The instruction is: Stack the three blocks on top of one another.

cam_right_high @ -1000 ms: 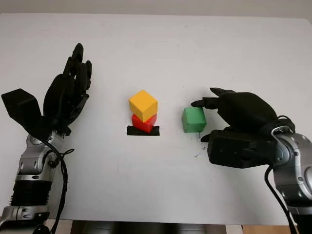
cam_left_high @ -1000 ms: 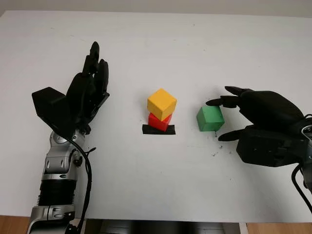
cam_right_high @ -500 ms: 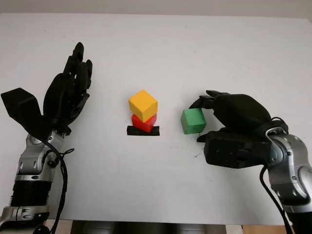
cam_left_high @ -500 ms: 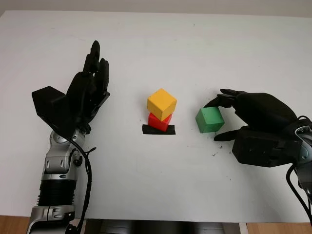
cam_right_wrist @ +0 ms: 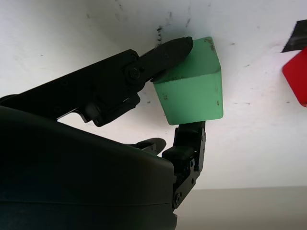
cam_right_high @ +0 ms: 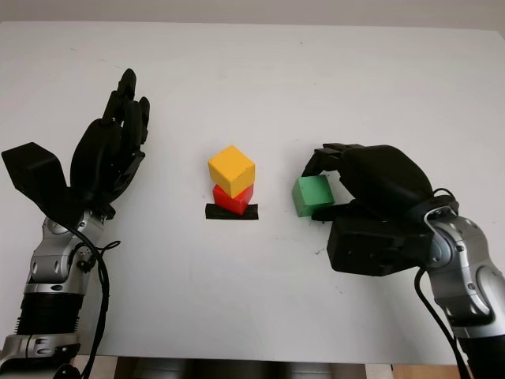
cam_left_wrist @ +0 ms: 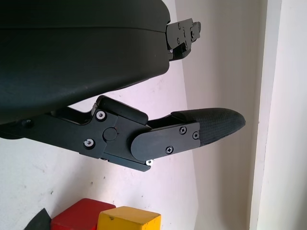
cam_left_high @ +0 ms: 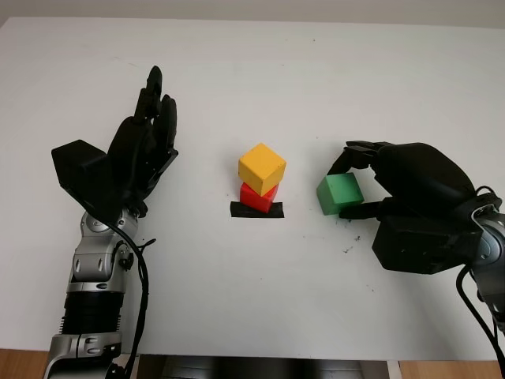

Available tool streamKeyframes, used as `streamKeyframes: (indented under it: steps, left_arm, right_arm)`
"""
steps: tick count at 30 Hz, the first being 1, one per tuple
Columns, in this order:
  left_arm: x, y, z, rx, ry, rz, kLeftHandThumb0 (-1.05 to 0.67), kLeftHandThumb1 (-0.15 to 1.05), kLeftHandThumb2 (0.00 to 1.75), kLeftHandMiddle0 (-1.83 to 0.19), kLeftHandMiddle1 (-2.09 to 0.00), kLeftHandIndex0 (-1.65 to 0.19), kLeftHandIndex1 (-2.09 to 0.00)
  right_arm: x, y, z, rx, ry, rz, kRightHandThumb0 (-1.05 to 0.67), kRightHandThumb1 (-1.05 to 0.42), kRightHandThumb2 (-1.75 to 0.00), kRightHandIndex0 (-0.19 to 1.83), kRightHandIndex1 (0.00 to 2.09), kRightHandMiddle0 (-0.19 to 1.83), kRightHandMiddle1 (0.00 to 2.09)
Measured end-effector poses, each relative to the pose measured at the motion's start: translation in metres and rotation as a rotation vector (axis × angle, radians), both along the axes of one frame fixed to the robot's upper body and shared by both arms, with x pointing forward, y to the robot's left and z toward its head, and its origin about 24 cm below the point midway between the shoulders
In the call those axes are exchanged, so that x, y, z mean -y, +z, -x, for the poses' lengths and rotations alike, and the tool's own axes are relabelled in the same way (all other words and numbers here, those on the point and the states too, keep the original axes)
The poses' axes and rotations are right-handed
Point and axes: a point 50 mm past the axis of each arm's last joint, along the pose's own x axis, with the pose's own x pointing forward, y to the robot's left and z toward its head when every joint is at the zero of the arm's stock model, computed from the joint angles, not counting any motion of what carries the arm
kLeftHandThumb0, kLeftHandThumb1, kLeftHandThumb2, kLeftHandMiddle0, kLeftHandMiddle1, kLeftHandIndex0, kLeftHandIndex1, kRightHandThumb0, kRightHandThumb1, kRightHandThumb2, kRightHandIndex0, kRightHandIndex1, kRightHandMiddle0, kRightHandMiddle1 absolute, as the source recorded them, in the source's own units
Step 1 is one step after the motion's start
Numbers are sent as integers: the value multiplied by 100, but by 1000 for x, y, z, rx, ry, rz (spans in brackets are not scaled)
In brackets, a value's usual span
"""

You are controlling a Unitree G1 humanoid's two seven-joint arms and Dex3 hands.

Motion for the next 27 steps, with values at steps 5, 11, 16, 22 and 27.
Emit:
streamKeyframes:
  steps: [5, 11, 16, 22, 27]
  left_arm:
    - [0, -1, 0, -5, -1, 1, -78, 105, 58, 19, -5, 19, -5]
    - [0, -4, -1, -16, -8, 2, -77, 105, 57, 19, -5, 19, -4]
    - [1, -3, -2, -19, -7, 1, -77, 105, 57, 18, -5, 18, -5]
    - [1, -2, -4, -19, -11, 2, -77, 105, 57, 18, -5, 19, -5]
    - [1, -2, -5, -19, -12, 2, -77, 105, 58, 19, -4, 19, -4]
  right_arm:
    - [0, -3, -2, 6, 17, -34, -37, -93, -6, 45, 9, 48, 124]
    - [1, -1, -5, 25, 20, -37, -38, -93, -5, 47, 9, 47, 127]
    - [3, 17, -11, 76, 15, -63, -37, -92, -5, 48, 9, 48, 127]
    - [4, 52, -22, 71, 12, -131, -32, -90, -5, 48, 8, 49, 125]
    - [1, 74, -30, 1, 17, -244, -31, -93, -6, 44, 6, 41, 138]
